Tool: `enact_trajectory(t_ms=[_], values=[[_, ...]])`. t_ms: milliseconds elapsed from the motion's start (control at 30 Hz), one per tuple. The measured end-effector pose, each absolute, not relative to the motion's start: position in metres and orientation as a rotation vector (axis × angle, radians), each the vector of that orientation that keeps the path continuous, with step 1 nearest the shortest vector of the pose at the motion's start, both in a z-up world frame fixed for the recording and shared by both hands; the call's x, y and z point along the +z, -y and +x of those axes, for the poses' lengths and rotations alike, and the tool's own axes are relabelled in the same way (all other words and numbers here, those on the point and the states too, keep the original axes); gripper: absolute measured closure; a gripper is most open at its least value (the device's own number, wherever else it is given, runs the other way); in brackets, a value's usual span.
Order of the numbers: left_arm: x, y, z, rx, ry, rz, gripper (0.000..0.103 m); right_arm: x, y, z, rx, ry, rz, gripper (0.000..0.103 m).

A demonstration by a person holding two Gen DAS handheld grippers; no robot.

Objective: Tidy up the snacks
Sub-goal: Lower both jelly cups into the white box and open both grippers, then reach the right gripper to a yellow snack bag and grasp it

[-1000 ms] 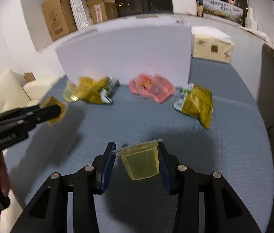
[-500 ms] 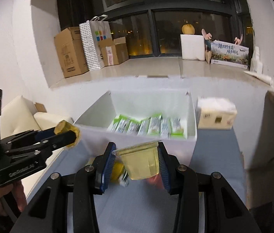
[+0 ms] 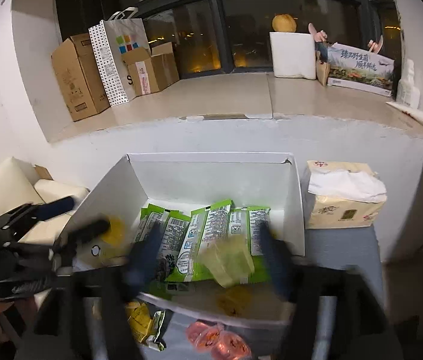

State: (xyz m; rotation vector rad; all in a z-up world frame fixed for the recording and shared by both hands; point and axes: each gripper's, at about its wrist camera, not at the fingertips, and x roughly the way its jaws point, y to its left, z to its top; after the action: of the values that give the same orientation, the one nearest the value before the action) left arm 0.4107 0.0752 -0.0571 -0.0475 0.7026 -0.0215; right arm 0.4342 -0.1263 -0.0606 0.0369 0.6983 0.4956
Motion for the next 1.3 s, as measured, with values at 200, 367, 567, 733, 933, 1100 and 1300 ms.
enact_trajectory(t_ms=[200,367,567,733,933,1100,1300], values=[[-0.062,-0.076,0.401,-0.022,-0.707,-0.060,0.000,-0.066,0.148,0.419,0.487,-0.695,0.086,0.001],[-0.056,-0.069,0.369,-0.044,-0.690,-0.060,0.000,-0.063,0.160,0.384,0.469,-0.681,0.056,0.000],[-0.054,-0.048,0.298,-0.093,-0.653,-0.050,0.000,-0.075,0.181,0.321,0.453,-0.672,0.017,0.000],[-0.076,-0.028,0.232,-0.133,-0.657,-0.044,0.000,-0.114,0.197,0.280,0.431,-0.730,-0.017,0.000],[-0.108,-0.022,0.186,-0.133,-0.717,-0.100,0.000,-0.151,0.210,0.270,0.373,-0.817,-0.030,0.000],[-0.116,-0.026,0.170,-0.126,-0.733,-0.146,0.000,-0.162,0.214,0.298,0.341,-0.854,0.002,0.000],[-0.118,-0.031,0.161,-0.107,-0.736,-0.147,0.000,-0.176,0.202,0.345,0.300,-0.892,0.021,0.000]])
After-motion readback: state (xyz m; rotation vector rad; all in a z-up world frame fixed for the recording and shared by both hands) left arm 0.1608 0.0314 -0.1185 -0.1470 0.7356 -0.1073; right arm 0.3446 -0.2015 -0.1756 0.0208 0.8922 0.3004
